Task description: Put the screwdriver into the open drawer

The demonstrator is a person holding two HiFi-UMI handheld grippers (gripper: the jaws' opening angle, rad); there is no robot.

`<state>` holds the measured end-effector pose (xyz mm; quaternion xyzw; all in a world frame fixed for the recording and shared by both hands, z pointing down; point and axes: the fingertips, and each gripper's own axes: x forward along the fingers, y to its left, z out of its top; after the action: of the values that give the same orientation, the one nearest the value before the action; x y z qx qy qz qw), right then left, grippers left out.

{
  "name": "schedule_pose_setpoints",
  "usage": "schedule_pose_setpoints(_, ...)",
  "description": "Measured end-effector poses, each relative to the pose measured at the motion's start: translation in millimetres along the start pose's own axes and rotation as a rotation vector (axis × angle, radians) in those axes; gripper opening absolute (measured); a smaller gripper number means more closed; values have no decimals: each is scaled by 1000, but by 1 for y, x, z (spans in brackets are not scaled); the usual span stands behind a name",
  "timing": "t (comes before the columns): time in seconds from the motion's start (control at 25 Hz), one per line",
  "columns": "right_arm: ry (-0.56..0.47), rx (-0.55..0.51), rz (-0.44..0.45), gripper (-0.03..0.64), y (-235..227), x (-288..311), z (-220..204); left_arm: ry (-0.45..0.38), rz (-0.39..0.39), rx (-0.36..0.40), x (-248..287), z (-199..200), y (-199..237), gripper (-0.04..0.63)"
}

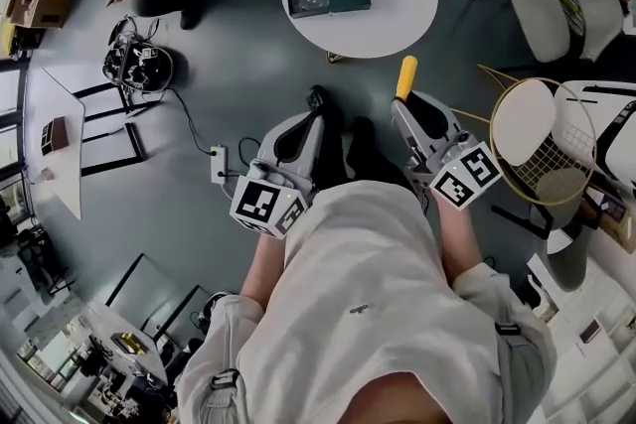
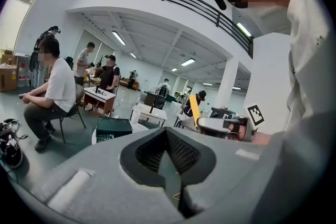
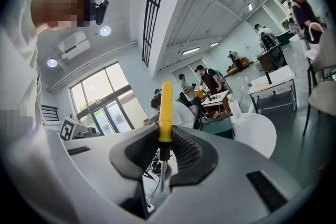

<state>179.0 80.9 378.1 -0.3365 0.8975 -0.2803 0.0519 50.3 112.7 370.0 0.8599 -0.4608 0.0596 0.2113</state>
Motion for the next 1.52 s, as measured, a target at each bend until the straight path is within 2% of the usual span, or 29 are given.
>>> schedule_pose_setpoints(0.16, -2, -11, -20, 81, -8, 17, 9, 4, -19, 14, 16, 6, 16, 11)
schedule_pose_setpoints(0.4, 13, -63, -20, 81, -13, 57, 35, -22, -53, 52, 51, 40, 54, 11)
schedule_pose_setpoints(0.68, 11, -157, -24, 81, -17, 123, 66, -52, -112, 92, 87, 83, 104, 11)
schedule_pose_setpoints(0.88, 15, -206, -32, 81, -24, 155, 78, -55, -130, 99, 100, 98, 135, 11)
schedule_pose_setpoints(1.24, 57, -241, -39, 81, -40, 205, 84, -40, -106, 76, 106, 109, 180, 11)
schedule_pose_setpoints(1.52, 121, -248, 38, 81, -62, 230, 85, -34, -10, 31, 117, 108, 200, 11)
